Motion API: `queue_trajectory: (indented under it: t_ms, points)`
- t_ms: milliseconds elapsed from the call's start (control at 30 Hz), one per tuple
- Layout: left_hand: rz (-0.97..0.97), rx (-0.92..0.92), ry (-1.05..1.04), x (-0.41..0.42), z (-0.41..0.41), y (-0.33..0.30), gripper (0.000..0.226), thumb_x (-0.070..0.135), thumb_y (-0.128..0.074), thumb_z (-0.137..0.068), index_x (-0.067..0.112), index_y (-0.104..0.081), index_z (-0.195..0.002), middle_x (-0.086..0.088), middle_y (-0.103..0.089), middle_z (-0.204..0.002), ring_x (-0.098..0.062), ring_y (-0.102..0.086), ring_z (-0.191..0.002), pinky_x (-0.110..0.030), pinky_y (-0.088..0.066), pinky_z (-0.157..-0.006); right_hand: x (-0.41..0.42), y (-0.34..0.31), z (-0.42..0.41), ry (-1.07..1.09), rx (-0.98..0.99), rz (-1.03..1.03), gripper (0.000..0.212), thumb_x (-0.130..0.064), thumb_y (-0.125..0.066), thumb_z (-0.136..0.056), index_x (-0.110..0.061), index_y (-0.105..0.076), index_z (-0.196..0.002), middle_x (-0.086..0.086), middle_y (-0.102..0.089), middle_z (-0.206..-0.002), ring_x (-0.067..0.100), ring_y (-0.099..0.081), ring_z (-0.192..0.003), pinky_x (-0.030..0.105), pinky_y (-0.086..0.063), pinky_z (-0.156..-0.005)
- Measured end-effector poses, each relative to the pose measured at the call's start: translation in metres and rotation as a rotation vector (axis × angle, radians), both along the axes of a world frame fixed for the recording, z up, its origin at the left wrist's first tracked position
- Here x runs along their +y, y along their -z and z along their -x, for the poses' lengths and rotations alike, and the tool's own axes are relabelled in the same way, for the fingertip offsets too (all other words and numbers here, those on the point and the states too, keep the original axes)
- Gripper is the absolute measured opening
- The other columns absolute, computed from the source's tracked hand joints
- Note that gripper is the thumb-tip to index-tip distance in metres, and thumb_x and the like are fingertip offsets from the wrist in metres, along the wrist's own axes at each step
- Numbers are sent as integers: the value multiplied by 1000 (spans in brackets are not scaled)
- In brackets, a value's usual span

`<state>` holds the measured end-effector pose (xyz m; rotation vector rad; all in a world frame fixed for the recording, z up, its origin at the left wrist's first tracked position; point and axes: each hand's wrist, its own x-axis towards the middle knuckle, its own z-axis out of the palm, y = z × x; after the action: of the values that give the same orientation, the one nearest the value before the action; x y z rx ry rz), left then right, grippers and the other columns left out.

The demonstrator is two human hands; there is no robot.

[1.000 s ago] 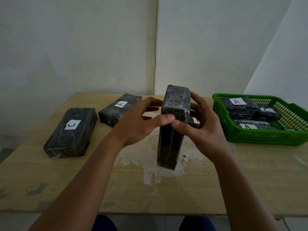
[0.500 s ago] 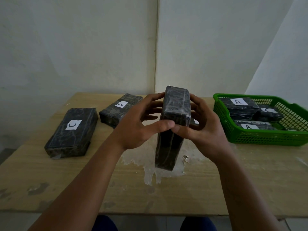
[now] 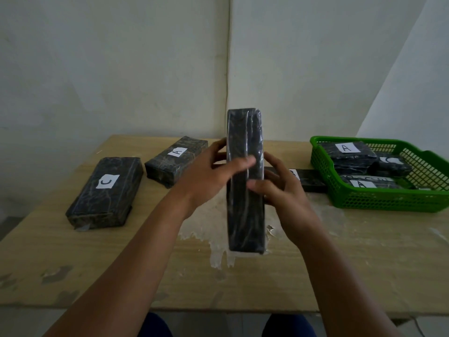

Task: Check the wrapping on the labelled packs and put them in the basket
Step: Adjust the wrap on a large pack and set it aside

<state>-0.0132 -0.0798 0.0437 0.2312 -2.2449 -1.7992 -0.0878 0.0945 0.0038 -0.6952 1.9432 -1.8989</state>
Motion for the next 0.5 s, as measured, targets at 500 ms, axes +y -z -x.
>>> queue_trajectory:
  t_ms: [500]
  points:
    - [-160, -148, 102, 8, -13, 0, 33, 52, -71, -90, 42, -72, -121, 9, -79, -113, -18, -76, -105, -39, -63, -79, 8, -26, -7, -136, -224, -28, 65, -50, -80, -77, -24, -67, -134, 3, -78, -121, 29, -73, -116, 51, -59, -99]
